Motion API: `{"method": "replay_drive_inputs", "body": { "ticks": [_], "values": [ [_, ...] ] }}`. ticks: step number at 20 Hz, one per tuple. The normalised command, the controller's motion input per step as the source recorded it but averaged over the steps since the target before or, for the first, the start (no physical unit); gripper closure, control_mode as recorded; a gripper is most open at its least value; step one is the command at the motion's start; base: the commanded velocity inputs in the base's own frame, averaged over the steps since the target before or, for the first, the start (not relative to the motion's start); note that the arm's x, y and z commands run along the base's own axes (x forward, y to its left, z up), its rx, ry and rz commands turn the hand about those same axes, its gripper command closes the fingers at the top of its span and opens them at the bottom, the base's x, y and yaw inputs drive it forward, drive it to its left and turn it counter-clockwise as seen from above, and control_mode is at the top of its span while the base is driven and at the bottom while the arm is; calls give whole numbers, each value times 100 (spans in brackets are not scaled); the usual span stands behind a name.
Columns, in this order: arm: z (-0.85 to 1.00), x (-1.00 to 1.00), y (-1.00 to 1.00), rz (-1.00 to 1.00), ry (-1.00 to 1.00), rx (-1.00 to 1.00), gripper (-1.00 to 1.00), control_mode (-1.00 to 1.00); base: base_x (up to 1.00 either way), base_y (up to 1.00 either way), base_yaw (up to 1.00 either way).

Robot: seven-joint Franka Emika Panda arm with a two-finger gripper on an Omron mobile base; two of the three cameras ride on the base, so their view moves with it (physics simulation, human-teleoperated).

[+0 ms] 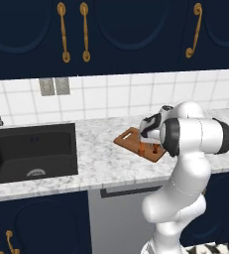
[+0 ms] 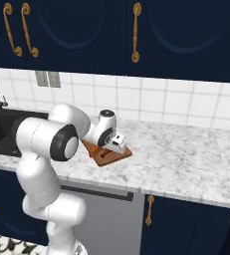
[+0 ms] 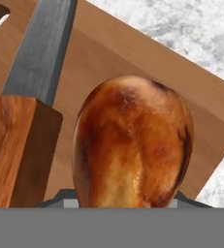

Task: Pick up the knife from the drawer and place it on the cutting board. Then place the meat from the plate to the cutting board.

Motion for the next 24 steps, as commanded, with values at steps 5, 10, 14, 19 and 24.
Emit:
{"method": "replay_drive_inputs", "body": {
  "ticks": [5,10,14,19,24],
  "values": [
    [-38,32,-1,5,0,0,100,-100,0,0,0],
    [-37,38,-1,4,0,0,100,-100,0,0,0],
    [-13,-5,-20,4,-3,0,-100,-100,0,0,0],
    [5,-25,-1,1,-4,0,-100,-100,0,0,0],
    [31,-8,1,1,-5,0,-100,-100,0,0,0]
  ]
}}
